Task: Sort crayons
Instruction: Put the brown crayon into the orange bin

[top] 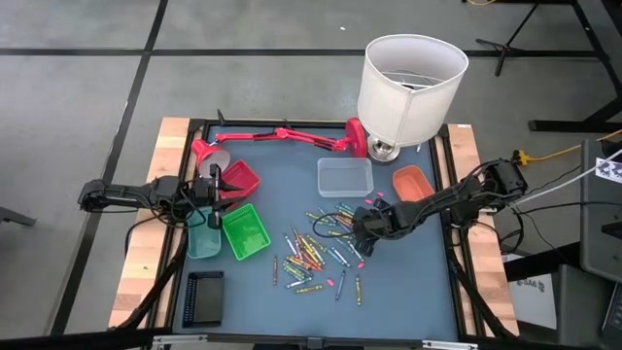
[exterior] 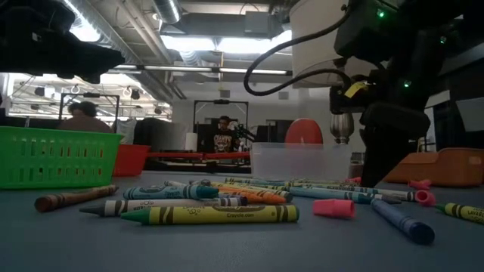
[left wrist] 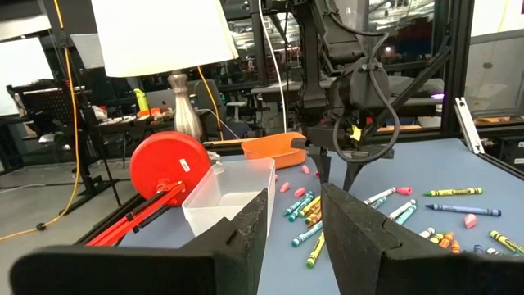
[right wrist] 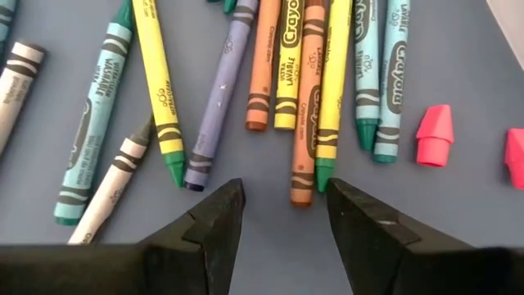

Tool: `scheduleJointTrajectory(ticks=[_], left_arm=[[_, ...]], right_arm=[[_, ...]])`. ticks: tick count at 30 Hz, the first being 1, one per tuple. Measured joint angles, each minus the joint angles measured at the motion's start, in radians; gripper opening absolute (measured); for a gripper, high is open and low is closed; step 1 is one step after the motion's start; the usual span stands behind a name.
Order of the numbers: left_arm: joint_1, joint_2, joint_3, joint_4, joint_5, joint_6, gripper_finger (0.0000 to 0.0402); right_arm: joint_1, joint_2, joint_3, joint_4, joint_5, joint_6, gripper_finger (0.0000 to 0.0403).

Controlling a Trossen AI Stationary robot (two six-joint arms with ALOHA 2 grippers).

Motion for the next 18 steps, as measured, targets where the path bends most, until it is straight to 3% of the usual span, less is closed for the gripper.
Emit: scheduleJointTrajectory(ticks=[18], left_arm=[[0.000, 0.000, 0.000, 0.000, 0.000, 0.001, 0.0100]], right_arm=[[0.000, 0.000, 0.000, 0.064, -0.053, -0.011, 0.0182]])
